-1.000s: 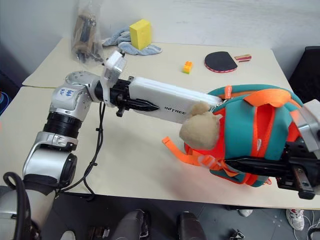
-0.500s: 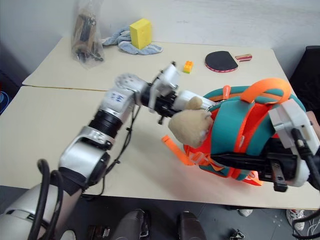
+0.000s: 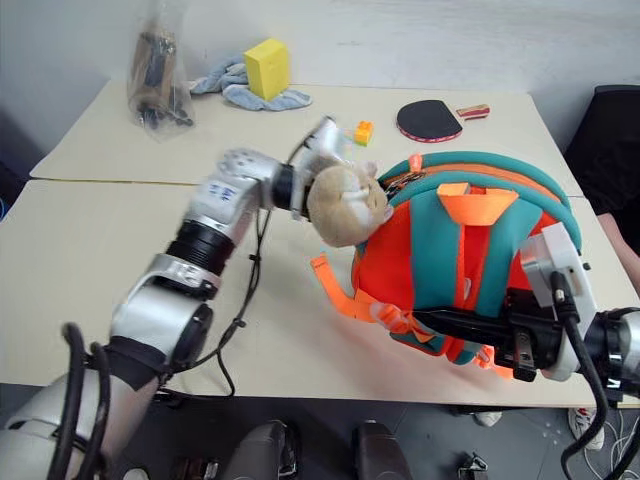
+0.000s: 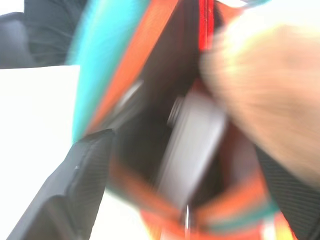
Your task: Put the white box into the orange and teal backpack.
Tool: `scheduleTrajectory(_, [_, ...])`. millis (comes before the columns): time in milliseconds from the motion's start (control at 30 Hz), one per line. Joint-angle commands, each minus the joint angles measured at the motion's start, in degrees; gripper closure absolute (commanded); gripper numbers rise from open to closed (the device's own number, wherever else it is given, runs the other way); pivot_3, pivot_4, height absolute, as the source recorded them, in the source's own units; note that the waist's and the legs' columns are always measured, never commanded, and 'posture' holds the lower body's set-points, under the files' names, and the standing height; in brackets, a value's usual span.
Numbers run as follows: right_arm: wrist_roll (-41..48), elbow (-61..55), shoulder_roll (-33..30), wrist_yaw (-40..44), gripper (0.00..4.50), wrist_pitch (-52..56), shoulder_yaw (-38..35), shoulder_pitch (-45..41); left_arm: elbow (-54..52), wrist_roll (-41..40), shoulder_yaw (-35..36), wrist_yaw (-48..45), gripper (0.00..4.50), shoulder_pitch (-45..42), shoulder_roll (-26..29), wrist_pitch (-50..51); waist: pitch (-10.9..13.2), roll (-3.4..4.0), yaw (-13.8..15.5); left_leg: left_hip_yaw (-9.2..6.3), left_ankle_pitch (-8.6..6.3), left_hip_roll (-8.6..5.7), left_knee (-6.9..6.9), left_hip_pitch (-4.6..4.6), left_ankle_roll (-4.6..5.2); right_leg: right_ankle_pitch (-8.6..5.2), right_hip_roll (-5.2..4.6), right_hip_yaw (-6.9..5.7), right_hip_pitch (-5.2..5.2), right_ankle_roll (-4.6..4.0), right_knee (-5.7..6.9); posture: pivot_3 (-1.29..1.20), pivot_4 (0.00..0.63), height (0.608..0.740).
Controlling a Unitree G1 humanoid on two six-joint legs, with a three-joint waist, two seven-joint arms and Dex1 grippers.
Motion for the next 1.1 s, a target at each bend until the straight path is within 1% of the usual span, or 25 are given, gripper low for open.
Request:
scheduleTrajectory(33, [0.38, -1.64, 0.79, -0.23, 4.50, -2.06, -2.63, 0.98, -1.08, -1.51, 1.54, -7.80, 0.02, 0.17, 6.04, -0.67, 0.00, 0.00, -0.01, 0.00, 0.00, 0.00, -0.01, 0.00, 0.00, 0.00, 0.00, 0.00, 0.00, 0.00, -0.01, 0.00, 0.150, 0.740])
scheduleTrajectory(100, [0.27, -1.55, 0.80, -0.25, 4.50, -2.52, -2.61, 1.49, -1.48, -2.19, 1.80, -10.88, 0.02, 0.17, 8.24, -0.02, 0.00, 0.00, 0.01, 0.00, 0.00, 0.00, 0.00, 0.00, 0.00, 0.00, 0.00, -0.02, 0.00, 0.00, -0.01, 0.00, 0.150, 0.740])
scheduleTrajectory(200, [-0.49, -1.17, 0.71, -0.53, 4.50, -3.12, -1.68, 1.46, -7.07, -8.66, 4.35, -14.34, 0.02, -1.22, 11.62, 9.47, 0.01, -0.02, 0.37, -0.05, 0.00, -0.02, 0.11, -0.05, 0.05, 0.00, -0.07, -0.06, 0.02, 0.00, 0.00, 0.00, 0.150, 0.740])
scheduleTrajectory(267, [-0.22, -1.04, 0.53, -0.76, 4.50, -3.37, -1.43, 1.27, -11.70, -12.12, 5.54, -13.24, 0.02, -1.06, 11.75, 13.33, 0.01, -0.02, 0.38, -0.06, -0.02, -0.03, 0.15, -0.10, 0.08, 0.00, -0.10, -0.06, 0.02, 0.00, 0.00, 0.00, 0.150, 0.740])
scheduleTrajectory(333, [0.12, -1.04, 0.38, -0.88, 4.50, -3.51, -1.38, 1.23, -13.74, -10.17, 5.07, -7.21, 0.02, -0.21, 9.95, 9.62, 0.01, -0.02, 0.63, -0.09, -0.03, -0.05, 0.16, -0.11, 0.09, 0.00, -0.12, -0.09, 0.05, 0.00, 0.00, 0.00, 0.150, 0.740])
scheduleTrajectory(433, [0.39, -1.08, 0.23, -0.68, 4.50, -3.49, -1.62, 1.35, -12.83, -6.01, 4.14, 0.56, 0.02, 0.28, 6.64, 3.20, 0.01, -0.02, 1.31, -0.09, -0.03, -0.06, 0.26, -0.05, 0.09, 0.00, -0.11, -0.10, 0.13, 0.01, 0.00, 0.00, 0.150, 0.740])
scheduleTrajectory(567, [0.56, -0.64, -0.06, -0.70, 4.50, -3.45, -1.90, 1.03, -13.07, -6.76, 3.10, -0.66, 0.02, 0.98, 4.05, 3.73, 0.01, -0.02, 1.19, -0.08, -0.04, -0.05, 0.37, -0.05, 0.12, 0.00, -0.08, -0.08, 0.13, 0.01, 0.11, 0.00, 0.150, 0.740])
scheduleTrajectory(633, [1.24, -0.65, 0.06, -0.62, 4.50, -3.63, -2.19, 0.85, -10.81, -3.75, 1.55, 2.86, 0.02, 0.56, 1.76, 0.14, 0.01, -0.02, 1.24, -0.06, -0.05, -0.03, 0.34, -0.04, 0.11, 0.00, -0.04, -0.04, 0.11, 0.01, 0.10, 0.00, 0.150, 0.740])
scheduleTrajectory(700, [2.54, -0.79, 0.24, -0.63, 4.50, -3.77, -2.51, 0.68, -9.19, -1.78, 0.26, 5.35, 0.02, 0.12, -0.30, -0.59, 0.01, -0.02, 1.35, -0.07, -0.05, -0.03, 0.34, -0.03, 0.11, 0.00, -0.04, -0.06, 0.12, 0.01, 0.09, 0.00, 0.150, 0.740])
scheduleTrajectory(900, [1.89, -1.06, 0.71, -1.47, 4.50, -4.08, -2.45, 1.20, -5.31, -0.21, -1.14, 5.37, 0.02, -0.83, -3.23, -2.31, 0.01, -0.02, 1.36, -0.07, -0.06, -0.04, 0.35, -0.05, 0.13, 0.00, -0.05, -0.05, 0.11, 0.01, 0.08, 0.00, 0.150, 0.740])
scheduleTrajectory(1000, [2.11, -1.49, 1.17, -2.36, 4.50, -4.48, -2.56, 1.56, -2.64, 0.62, -1.03, 4.93, 0.61, -1.83, -2.83, -3.96, 0.01, -0.02, 1.37, -0.07, -0.06, -0.04, 0.36, -0.05, 0.13, 0.00, -0.04, -0.05, 0.11, 0.01, 0.10, 0.00, 0.150, 0.740])
scheduleTrajectory(1100, [2.45, -2.09, 1.64, -2.91, 4.50, -4.96, -3.18, 2.63, -0.20, 1.01, -0.57, 4.78, 1.51, -2.91, -2.45, -5.23, 0.01, -0.02, 1.37, -0.07, -0.06, -0.04, 0.35, -0.06, 0.13, 0.00, -0.05, -0.06, 0.12, 0.01, 0.08, 0.00, 0.150, 0.740])
